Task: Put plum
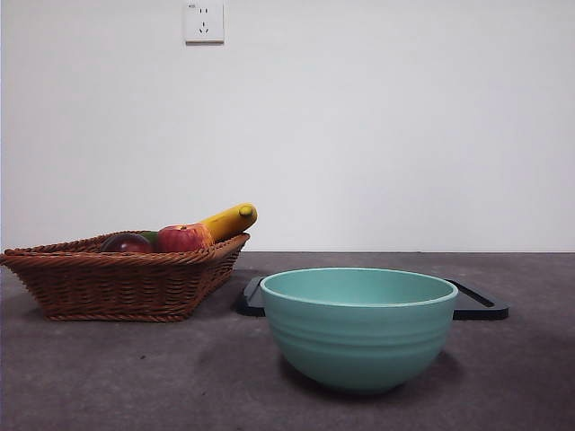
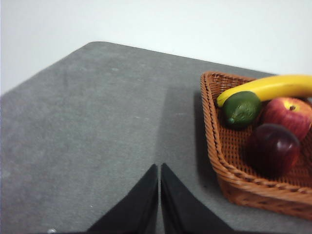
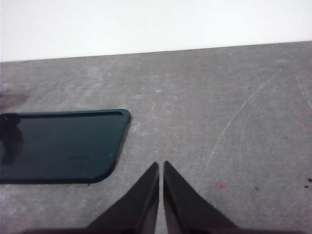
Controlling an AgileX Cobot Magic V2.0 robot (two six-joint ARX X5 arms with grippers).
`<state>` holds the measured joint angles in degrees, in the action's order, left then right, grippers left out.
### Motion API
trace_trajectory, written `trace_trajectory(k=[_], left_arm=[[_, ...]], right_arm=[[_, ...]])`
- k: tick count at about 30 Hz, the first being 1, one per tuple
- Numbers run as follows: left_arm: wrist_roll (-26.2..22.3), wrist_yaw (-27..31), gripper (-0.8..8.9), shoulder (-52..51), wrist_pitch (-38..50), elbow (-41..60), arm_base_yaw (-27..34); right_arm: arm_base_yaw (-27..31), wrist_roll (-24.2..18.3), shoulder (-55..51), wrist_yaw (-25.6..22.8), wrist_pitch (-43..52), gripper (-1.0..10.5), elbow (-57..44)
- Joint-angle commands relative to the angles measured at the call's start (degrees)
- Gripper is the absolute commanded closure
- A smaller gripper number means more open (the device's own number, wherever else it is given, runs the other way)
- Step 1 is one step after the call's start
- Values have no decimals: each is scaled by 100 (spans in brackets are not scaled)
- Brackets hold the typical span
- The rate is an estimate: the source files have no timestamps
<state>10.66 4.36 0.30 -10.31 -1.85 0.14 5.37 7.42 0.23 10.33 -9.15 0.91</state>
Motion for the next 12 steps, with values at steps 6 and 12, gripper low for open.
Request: trace_trajectory(k=[6,12], left_arm=[[697,-33,807,-11,-273,7,11],[807,-146,806,-9,-577,-306,11]], right_arm=[[7,662,-2,42,-35,942,2],[7,916,-2,61,-79,942,251]])
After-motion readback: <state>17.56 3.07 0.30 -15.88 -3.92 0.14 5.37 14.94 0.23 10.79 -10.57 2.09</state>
